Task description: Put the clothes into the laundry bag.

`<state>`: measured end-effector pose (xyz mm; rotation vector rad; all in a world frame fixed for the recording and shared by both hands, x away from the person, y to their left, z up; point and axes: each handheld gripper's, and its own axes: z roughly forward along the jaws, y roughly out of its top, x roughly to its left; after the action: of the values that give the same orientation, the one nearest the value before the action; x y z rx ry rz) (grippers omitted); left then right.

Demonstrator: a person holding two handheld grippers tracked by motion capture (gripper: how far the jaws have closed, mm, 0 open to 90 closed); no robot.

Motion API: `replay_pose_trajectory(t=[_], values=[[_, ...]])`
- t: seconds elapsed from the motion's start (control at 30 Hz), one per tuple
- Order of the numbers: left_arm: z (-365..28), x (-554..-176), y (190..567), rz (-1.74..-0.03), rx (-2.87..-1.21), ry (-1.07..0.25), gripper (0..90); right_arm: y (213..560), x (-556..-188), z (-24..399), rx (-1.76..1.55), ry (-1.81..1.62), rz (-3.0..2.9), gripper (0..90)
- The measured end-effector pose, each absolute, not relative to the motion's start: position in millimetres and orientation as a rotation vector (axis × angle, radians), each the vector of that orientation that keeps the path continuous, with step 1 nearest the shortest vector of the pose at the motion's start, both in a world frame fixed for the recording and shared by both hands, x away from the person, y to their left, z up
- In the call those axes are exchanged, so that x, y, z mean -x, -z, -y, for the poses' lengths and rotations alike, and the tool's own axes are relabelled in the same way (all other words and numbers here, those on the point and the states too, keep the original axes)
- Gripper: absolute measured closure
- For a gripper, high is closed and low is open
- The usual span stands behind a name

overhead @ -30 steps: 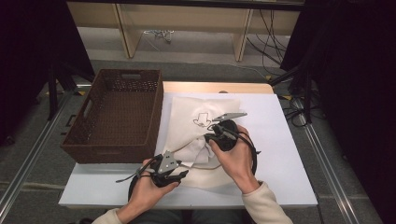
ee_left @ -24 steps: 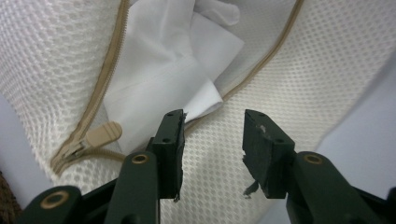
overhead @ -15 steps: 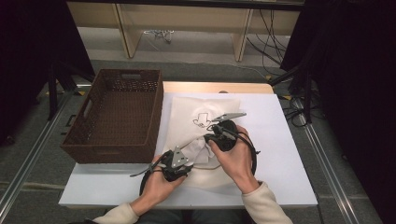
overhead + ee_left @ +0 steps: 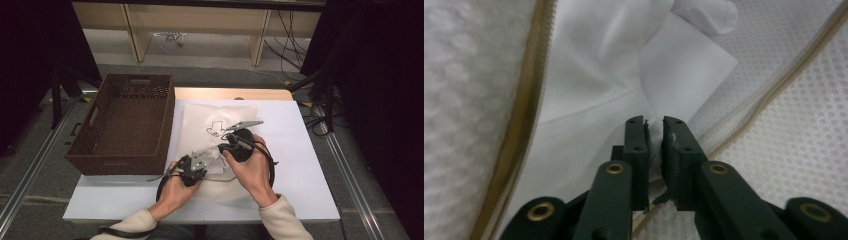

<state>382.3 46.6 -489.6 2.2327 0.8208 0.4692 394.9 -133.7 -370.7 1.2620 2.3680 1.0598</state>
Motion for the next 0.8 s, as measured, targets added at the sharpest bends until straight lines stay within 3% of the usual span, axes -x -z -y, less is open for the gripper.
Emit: replay_pose_trajectory(t=[0.13, 0.27, 0.5, 0.53, 0.8], values=[[-41.2, -388.6, 489.9, -0.834, -2.222, -0.47, 87.0, 370.4, -394.7, 133.7, -1.265, -1.064, -2.367, 87.8], [-31.9, -393.4, 493.3, -0.883, -2.141, -0.488, 87.2, 371.1, -395.6, 134.3, -1.258, -1.065, -2.373, 87.8], [-27.0, -399.6, 493.4, -0.851, -2.171, -0.487, 85.4, 372.5, -395.7, 135.4, -1.273, -1.056, -2.376, 87.4], [-24.7, -399.1, 495.8, -0.875, -2.105, -0.482, 84.4, 373.2, -395.7, 135.3, -1.279, -1.054, -2.379, 87.2], [-32.1, -393.2, 493.1, -0.82, -2.137, -0.463, 67.9, 387.4, -394.0, 134.8, -1.349, -0.986, -2.44, 85.7]])
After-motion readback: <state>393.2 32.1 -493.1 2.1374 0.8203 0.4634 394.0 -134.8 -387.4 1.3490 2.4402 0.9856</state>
